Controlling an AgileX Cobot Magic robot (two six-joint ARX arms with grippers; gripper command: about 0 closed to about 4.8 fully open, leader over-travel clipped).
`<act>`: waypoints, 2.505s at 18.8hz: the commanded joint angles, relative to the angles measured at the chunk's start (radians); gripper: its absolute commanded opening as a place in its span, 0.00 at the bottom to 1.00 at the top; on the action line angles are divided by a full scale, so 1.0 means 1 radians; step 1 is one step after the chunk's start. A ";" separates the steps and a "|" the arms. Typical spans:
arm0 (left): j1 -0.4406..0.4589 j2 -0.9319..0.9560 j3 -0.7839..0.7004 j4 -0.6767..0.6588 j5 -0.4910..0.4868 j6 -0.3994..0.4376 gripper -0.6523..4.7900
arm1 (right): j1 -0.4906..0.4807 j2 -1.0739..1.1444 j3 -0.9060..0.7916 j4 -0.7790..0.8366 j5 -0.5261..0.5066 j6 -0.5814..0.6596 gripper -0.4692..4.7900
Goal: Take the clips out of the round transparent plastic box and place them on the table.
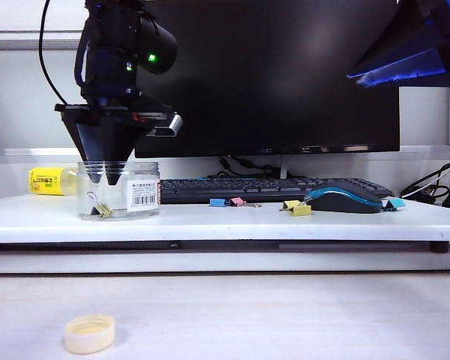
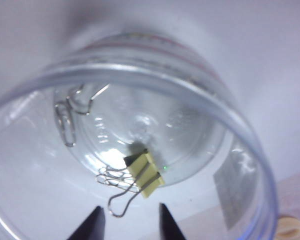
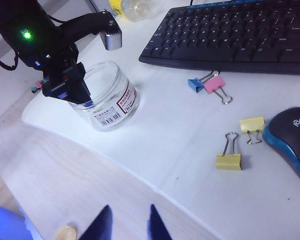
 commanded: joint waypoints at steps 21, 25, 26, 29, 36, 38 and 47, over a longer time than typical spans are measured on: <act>0.008 -0.004 -0.126 0.016 -0.085 0.027 0.11 | 0.000 -0.002 0.004 0.010 -0.006 -0.003 0.28; 0.008 0.007 -0.127 0.101 -0.039 0.020 0.12 | 0.000 -0.002 0.004 0.011 -0.006 -0.003 0.28; 0.008 0.010 -0.127 0.126 -0.028 0.016 0.12 | 0.000 -0.002 0.004 0.010 -0.006 -0.003 0.28; 0.007 0.014 -0.126 0.209 -0.014 0.014 0.12 | 0.000 -0.002 0.004 0.010 -0.006 -0.003 0.28; 0.007 0.013 -0.098 0.354 -0.018 -0.010 0.12 | 0.000 -0.002 0.004 0.010 -0.003 -0.003 0.28; 0.007 0.011 -0.051 0.324 -0.018 -0.007 0.12 | 0.000 -0.002 0.004 0.010 -0.003 -0.003 0.28; 0.002 0.000 0.185 0.001 0.060 -0.010 0.19 | 0.000 -0.002 0.004 0.007 -0.008 -0.002 0.28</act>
